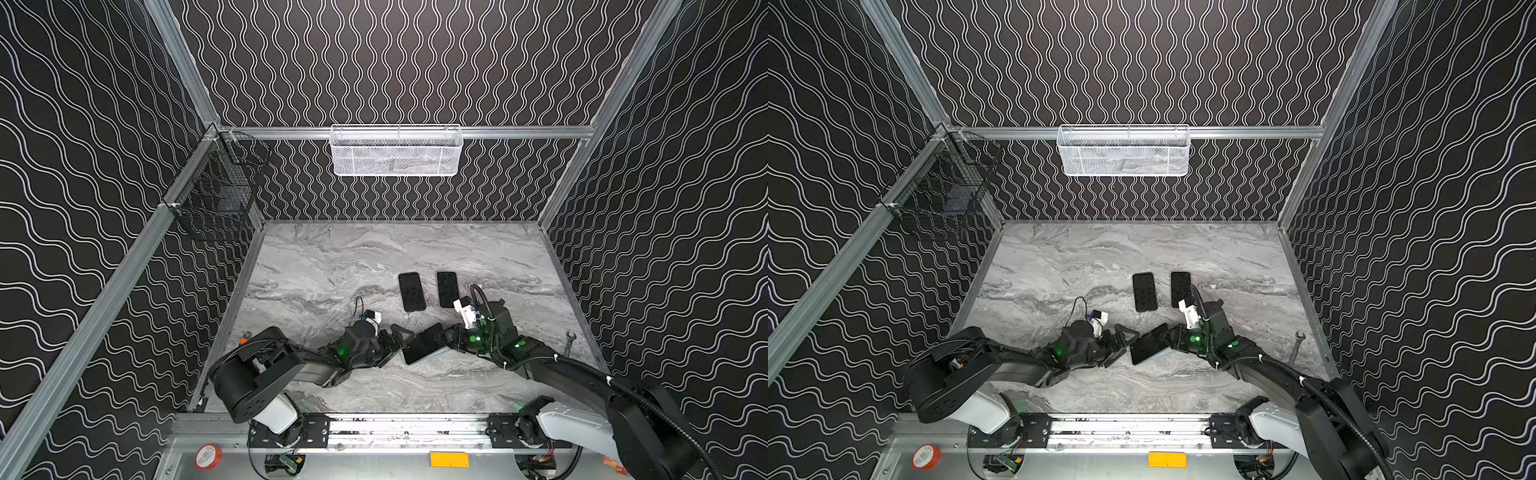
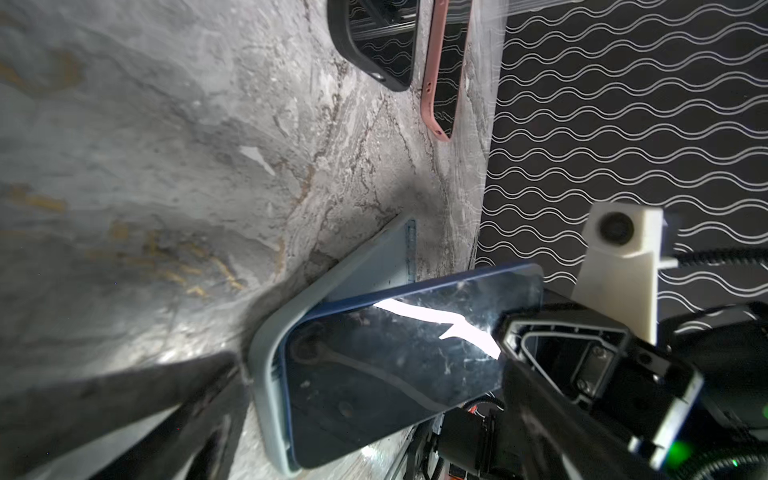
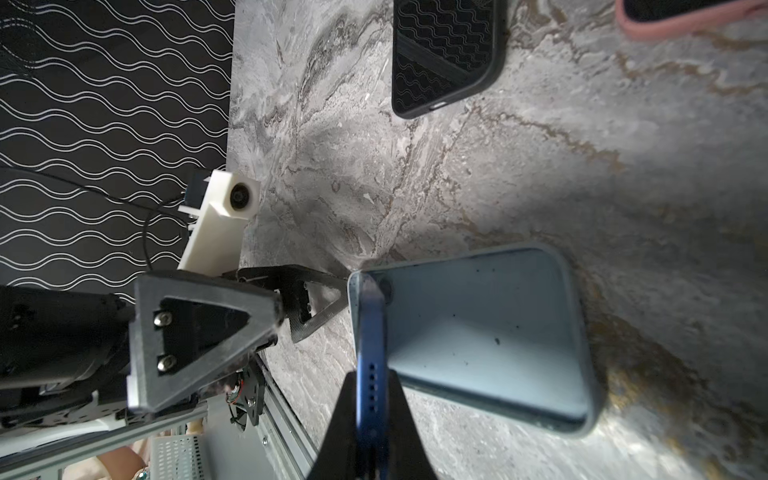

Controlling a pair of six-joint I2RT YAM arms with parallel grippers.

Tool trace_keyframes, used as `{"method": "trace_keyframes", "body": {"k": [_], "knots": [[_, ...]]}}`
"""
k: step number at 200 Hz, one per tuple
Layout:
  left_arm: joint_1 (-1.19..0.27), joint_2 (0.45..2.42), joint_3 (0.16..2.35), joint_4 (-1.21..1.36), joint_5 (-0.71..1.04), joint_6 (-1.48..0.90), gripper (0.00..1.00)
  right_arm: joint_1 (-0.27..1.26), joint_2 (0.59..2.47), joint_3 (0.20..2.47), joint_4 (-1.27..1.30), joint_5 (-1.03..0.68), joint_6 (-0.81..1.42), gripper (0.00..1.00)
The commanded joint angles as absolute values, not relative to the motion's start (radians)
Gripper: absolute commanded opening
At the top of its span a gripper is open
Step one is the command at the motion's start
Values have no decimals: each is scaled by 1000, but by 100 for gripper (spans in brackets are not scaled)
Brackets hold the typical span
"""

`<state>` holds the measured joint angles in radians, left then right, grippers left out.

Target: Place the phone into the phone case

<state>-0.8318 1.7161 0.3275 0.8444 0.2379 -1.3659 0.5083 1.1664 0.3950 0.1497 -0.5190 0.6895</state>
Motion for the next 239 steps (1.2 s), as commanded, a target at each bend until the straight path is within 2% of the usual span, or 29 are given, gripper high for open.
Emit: {"method": "trace_keyframes", "body": {"k": [1, 49, 90, 133, 153, 169, 185, 239], "knots": [[-836, 1737, 325, 929, 236, -1406, 99, 509, 1212, 389, 195, -537, 667, 0], [-839, 1735, 332, 925, 217, -1404, 99, 509, 1308, 355, 270, -562, 683, 0], [-839, 1694, 323, 885, 183, -1384, 99, 510, 1267, 310, 231, -502, 684, 1], [-839, 1666, 386, 780, 184, -1318, 99, 516, 1229, 295, 180, -408, 663, 6], [-840, 1654, 404, 741, 178, -1296, 99, 530, 1226, 296, 169, -372, 655, 11], [-839, 1643, 413, 708, 168, -1277, 99, 538, 1217, 293, 164, -351, 655, 18], [-839, 1633, 418, 688, 161, -1263, 99, 545, 1194, 291, 152, -325, 651, 21], [-838, 1616, 428, 653, 150, -1240, 99, 551, 1061, 298, 105, -291, 607, 44]]}}
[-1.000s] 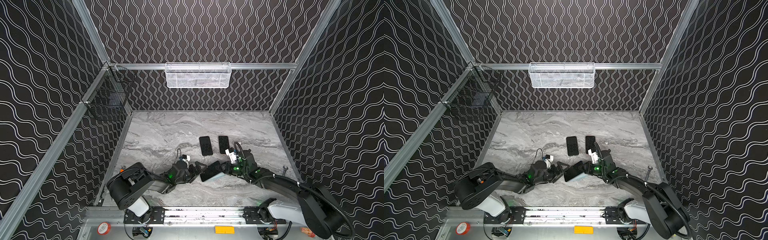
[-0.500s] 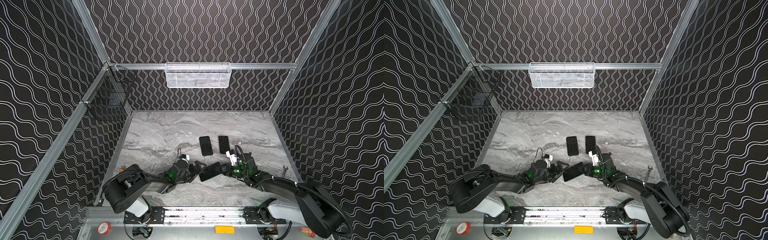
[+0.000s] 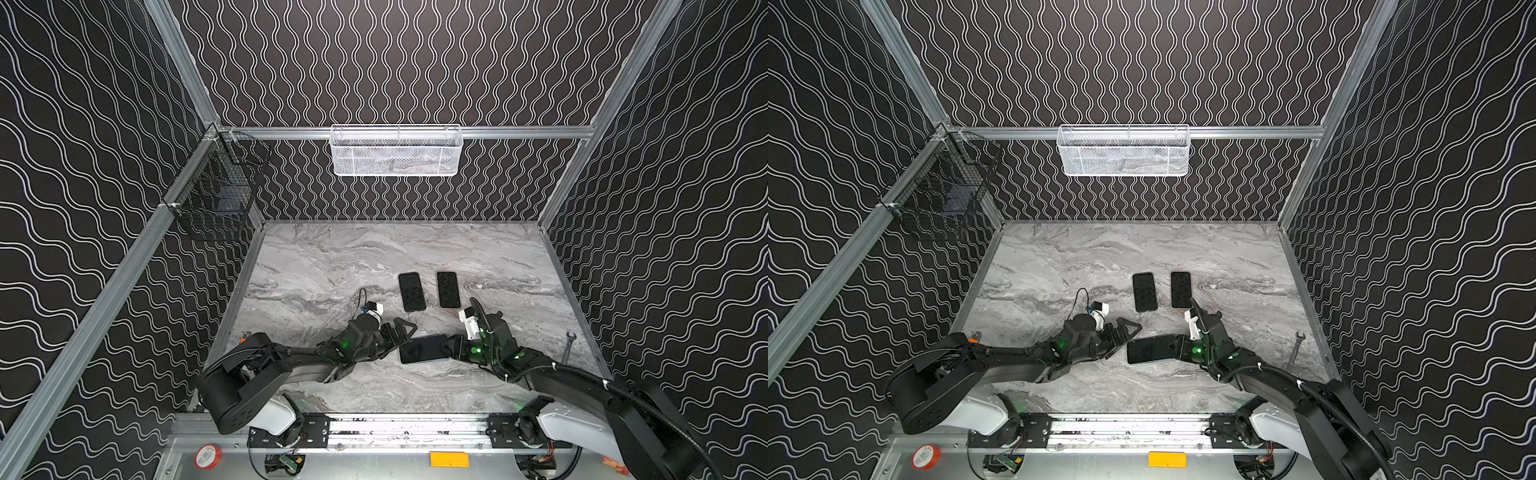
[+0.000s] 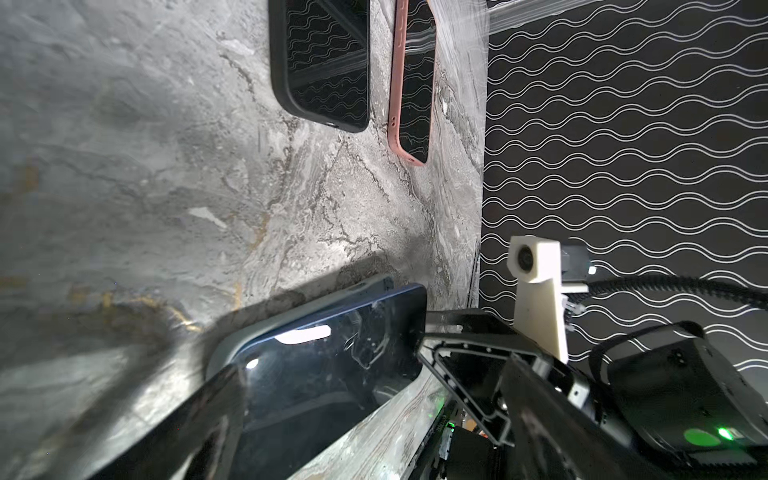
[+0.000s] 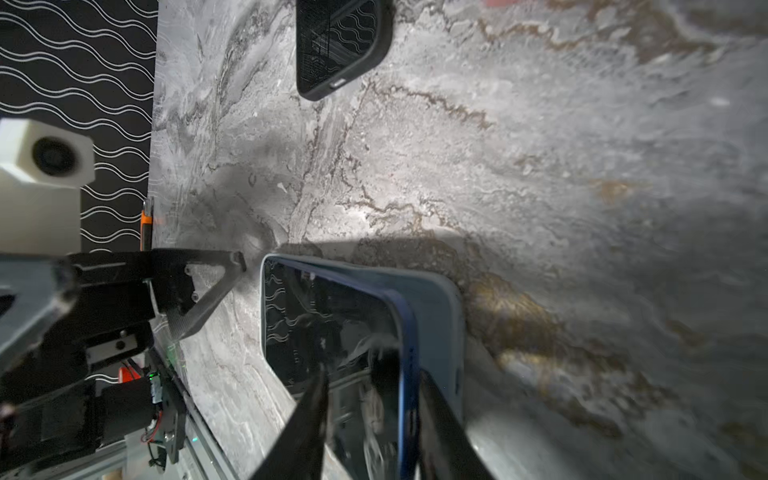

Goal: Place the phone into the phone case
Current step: 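Push the phone down into the case with both grippers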

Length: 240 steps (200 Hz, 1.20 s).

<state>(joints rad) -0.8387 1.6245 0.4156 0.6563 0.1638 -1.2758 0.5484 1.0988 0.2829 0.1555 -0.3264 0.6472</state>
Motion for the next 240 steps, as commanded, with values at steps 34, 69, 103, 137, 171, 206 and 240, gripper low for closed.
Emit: {"method": "trace_keyframes", "body": {"k": [34, 69, 103, 137, 171, 206, 240], "knots": [[-837, 1579, 442, 589, 150, -1205, 99, 554, 999, 334, 15, -234, 575, 54], [-830, 1483, 478, 396, 151, -1121, 99, 557, 932, 375, -110, -136, 572, 55], [-816, 1432, 521, 208, 215, -1038, 99, 556, 963, 393, -168, -146, 598, 47], [-791, 1443, 516, 173, 325, -1025, 99, 565, 1035, 377, -156, -176, 591, 38], [-782, 1475, 497, 198, 408, -1041, 99, 616, 1115, 384, -148, -157, 590, 33], [-779, 1541, 473, 268, 464, -1076, 99, 644, 1186, 379, -120, -125, 604, 21], [-776, 1612, 469, 336, 498, -1094, 98, 675, 1236, 401, -126, -97, 615, 14]]}}
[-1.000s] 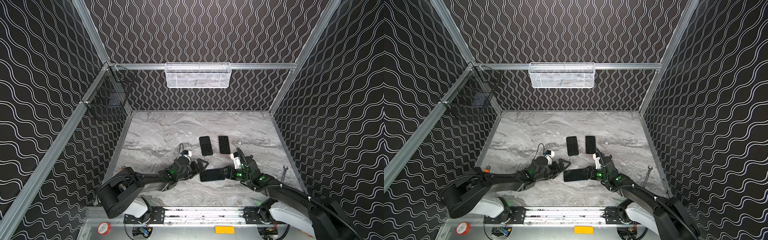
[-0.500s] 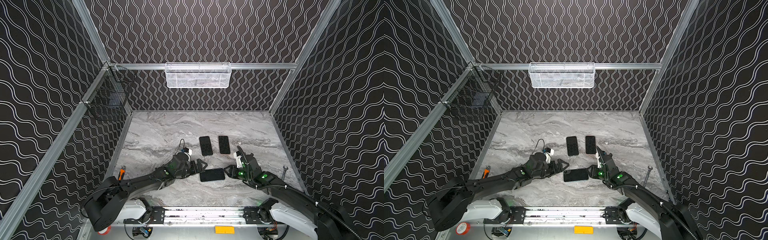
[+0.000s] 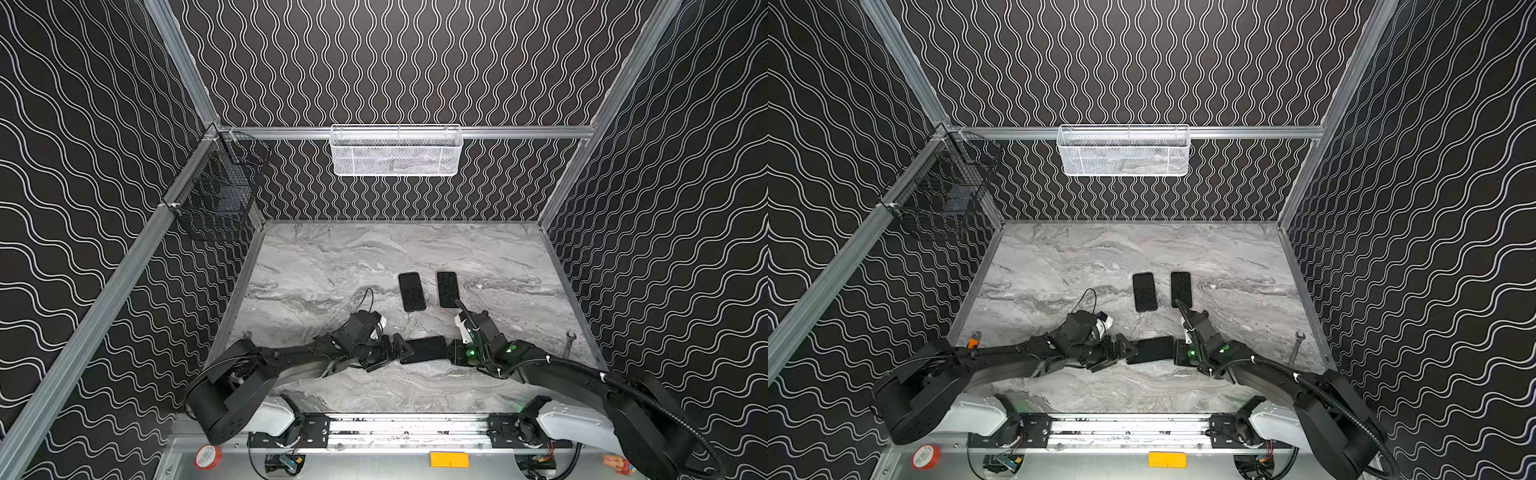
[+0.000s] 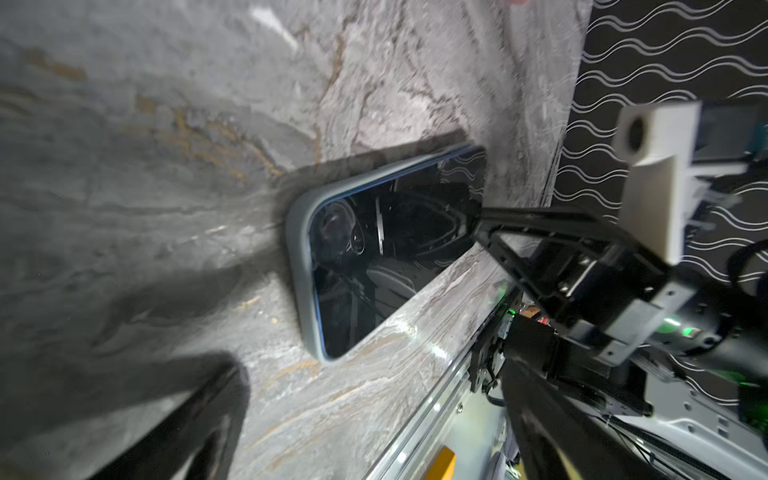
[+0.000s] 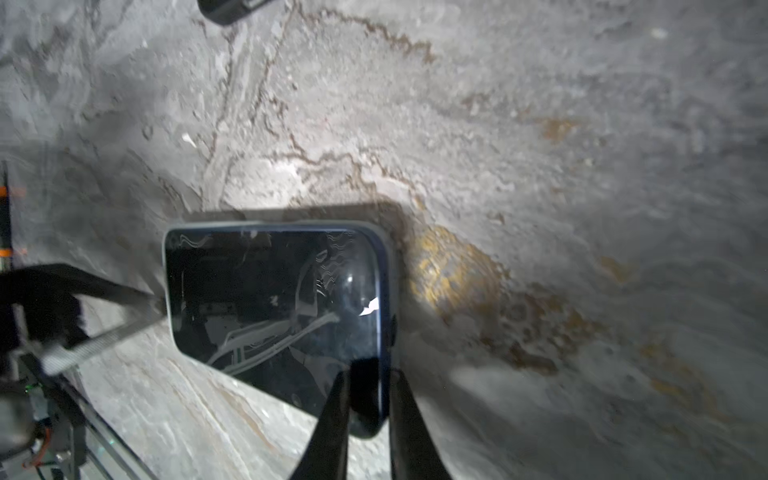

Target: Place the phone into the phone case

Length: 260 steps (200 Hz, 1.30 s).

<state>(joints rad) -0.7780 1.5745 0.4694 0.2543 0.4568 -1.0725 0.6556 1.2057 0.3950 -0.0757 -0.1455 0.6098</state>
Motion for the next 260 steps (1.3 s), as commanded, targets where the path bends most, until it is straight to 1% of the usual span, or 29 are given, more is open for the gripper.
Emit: {"method": "trace_keyframes", "body": {"k": [1, 33, 52, 71, 83, 97, 132, 157, 172, 188, 199, 204, 233, 249, 260], "knots": [[-776, 1614, 469, 340, 499, -1095, 98, 676, 1238, 402, -126, -96, 616, 14], [-767, 1696, 454, 446, 530, -1133, 98, 715, 1261, 416, -141, -63, 636, 14], [-756, 1738, 421, 579, 537, -1181, 99, 725, 1268, 413, -130, -68, 646, 14], [-746, 1730, 391, 686, 520, -1214, 98, 734, 1283, 407, -119, -72, 658, 14], [-742, 1695, 381, 699, 492, -1210, 95, 738, 1291, 401, -106, -78, 668, 14], [-742, 1639, 389, 655, 460, -1178, 92, 741, 1301, 394, -87, -88, 679, 14], [-742, 1498, 419, 524, 379, -1070, 89, 748, 1338, 387, -51, -110, 694, 14], [-743, 1441, 428, 482, 332, -1028, 87, 751, 1360, 392, -44, -113, 698, 14], [-743, 1414, 452, 374, 298, -1008, 89, 754, 1355, 395, -56, -105, 698, 15], [-744, 1391, 502, 172, 246, -976, 94, 754, 1327, 402, -79, -84, 701, 16], [-743, 1375, 511, 104, 228, -968, 98, 753, 1296, 408, -97, -73, 698, 21], [-744, 1370, 509, 88, 226, -965, 98, 754, 1279, 412, -105, -73, 698, 25], [-743, 1395, 493, 92, 271, -994, 98, 751, 1208, 453, -155, -44, 684, 38], [-742, 1428, 475, 142, 298, -1029, 98, 747, 1210, 477, -162, -40, 670, 43], [-742, 1449, 470, 168, 305, -1039, 98, 744, 1224, 493, -157, -49, 658, 43]]}}
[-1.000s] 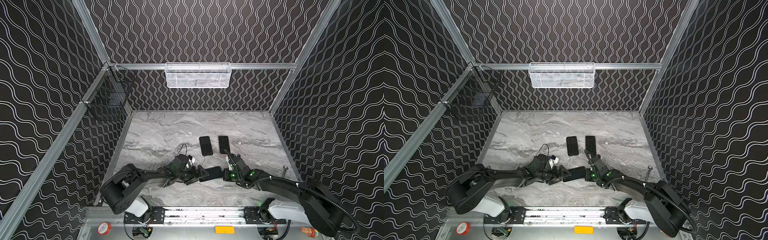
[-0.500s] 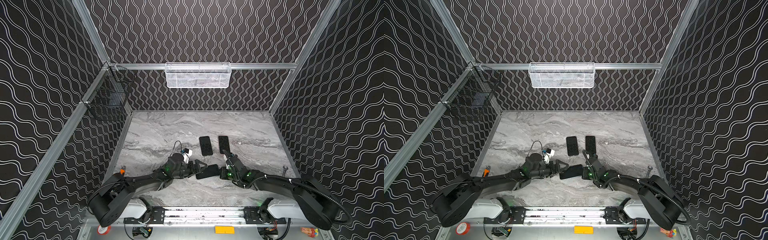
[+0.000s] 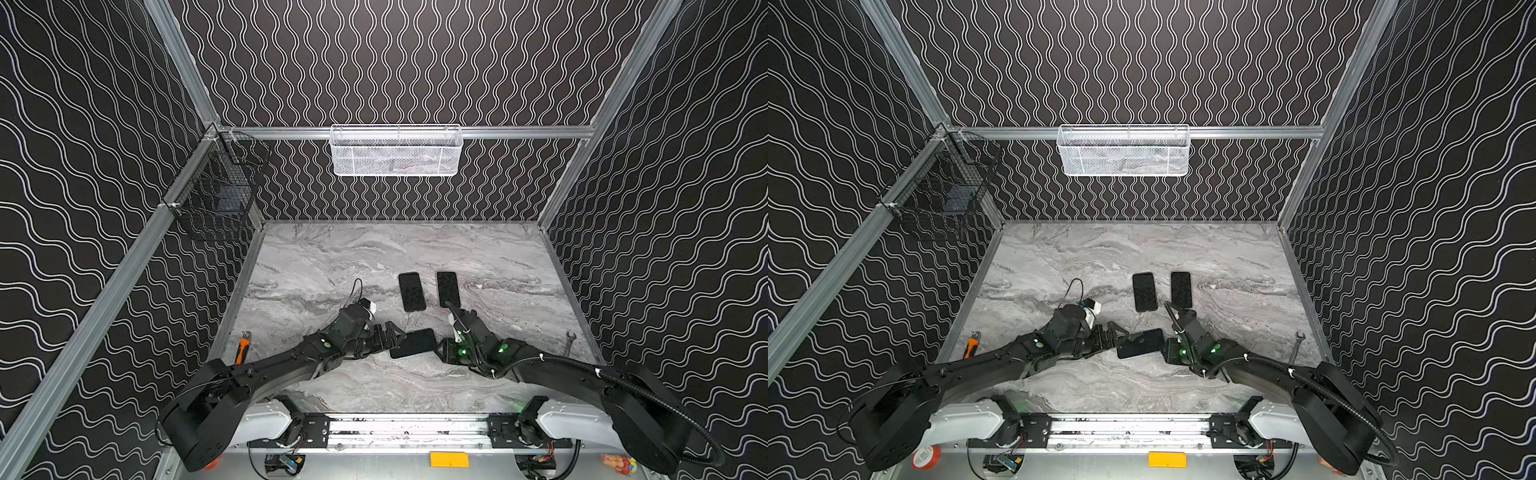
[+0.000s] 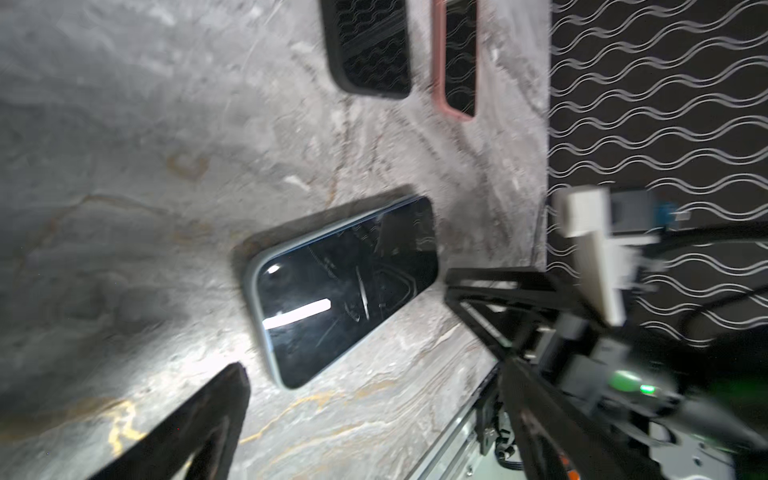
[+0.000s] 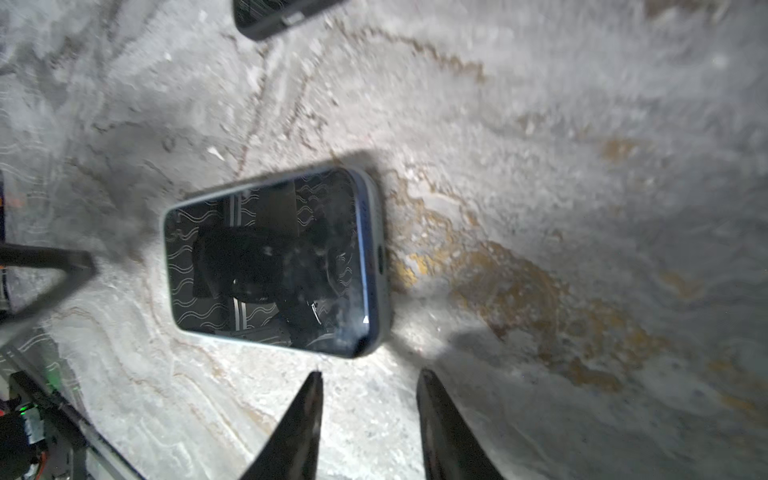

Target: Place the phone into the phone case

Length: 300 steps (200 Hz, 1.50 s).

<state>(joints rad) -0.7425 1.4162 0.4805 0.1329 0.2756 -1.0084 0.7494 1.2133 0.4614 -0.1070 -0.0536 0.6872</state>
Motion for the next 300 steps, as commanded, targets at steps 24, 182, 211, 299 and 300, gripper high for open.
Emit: {"method": "trace_keyframes", "body": {"k": [24, 182, 211, 299, 300], "knots": [[-743, 1483, 459, 209, 322, -1068, 98, 735, 1268, 514, -121, -67, 643, 47], [-723, 1626, 322, 839, 317, -1174, 92, 694, 1490, 388, 166, -256, 706, 48], [-723, 1615, 325, 929, 345, -1169, 88, 693, 1511, 366, 199, -267, 714, 48], [-723, 1597, 312, 1071, 360, -1168, 76, 693, 1575, 362, 245, -298, 706, 48], [-723, 1597, 312, 1069, 360, -1169, 76, 693, 1574, 361, 243, -297, 706, 48]]}}
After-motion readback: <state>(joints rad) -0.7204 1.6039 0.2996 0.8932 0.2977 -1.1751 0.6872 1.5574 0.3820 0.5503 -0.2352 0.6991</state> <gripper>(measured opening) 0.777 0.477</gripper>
